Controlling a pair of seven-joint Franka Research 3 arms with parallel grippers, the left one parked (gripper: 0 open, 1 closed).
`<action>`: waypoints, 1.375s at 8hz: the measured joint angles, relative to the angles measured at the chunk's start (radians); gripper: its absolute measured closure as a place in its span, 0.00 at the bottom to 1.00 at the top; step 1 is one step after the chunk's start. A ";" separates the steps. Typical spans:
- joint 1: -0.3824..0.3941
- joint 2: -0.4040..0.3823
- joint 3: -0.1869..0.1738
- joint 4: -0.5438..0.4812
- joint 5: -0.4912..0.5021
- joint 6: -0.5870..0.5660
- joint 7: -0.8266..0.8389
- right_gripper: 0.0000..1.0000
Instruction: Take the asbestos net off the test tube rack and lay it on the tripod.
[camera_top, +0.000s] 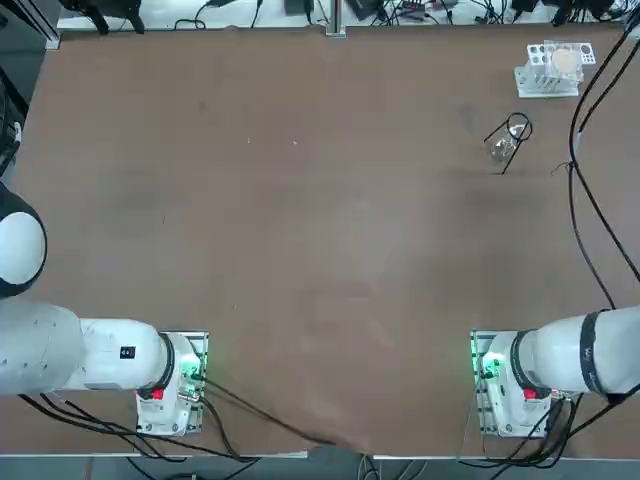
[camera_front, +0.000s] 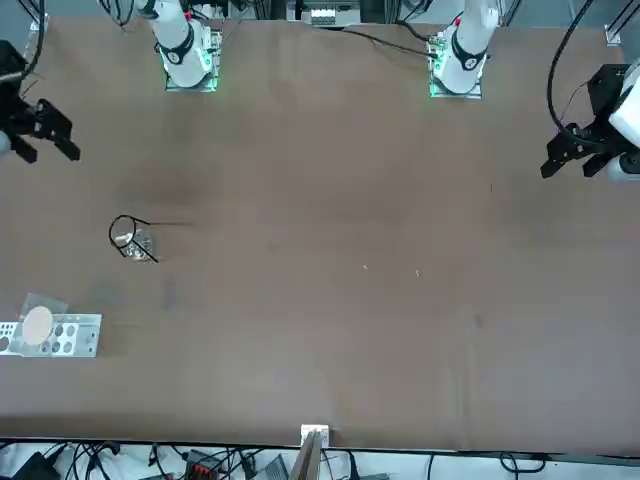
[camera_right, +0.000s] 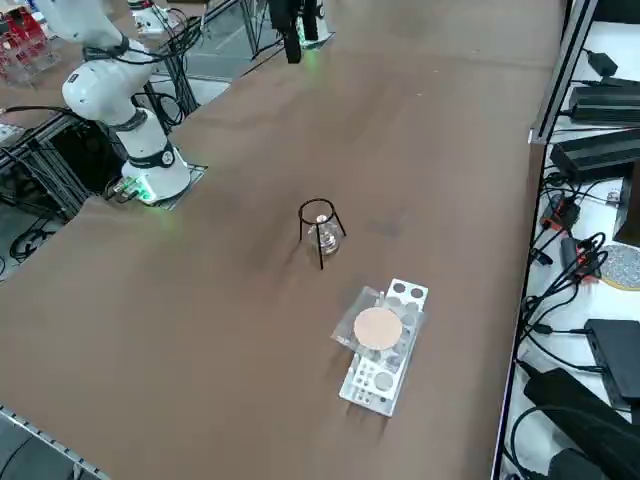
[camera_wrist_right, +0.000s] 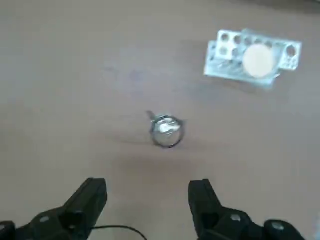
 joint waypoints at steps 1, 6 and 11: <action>-0.017 0.020 -0.005 -0.007 -0.020 0.055 -0.085 0.00; -0.163 0.198 -0.016 -0.030 -0.026 0.394 -0.573 0.01; -0.278 0.323 -0.018 -0.222 -0.028 0.941 -0.958 0.01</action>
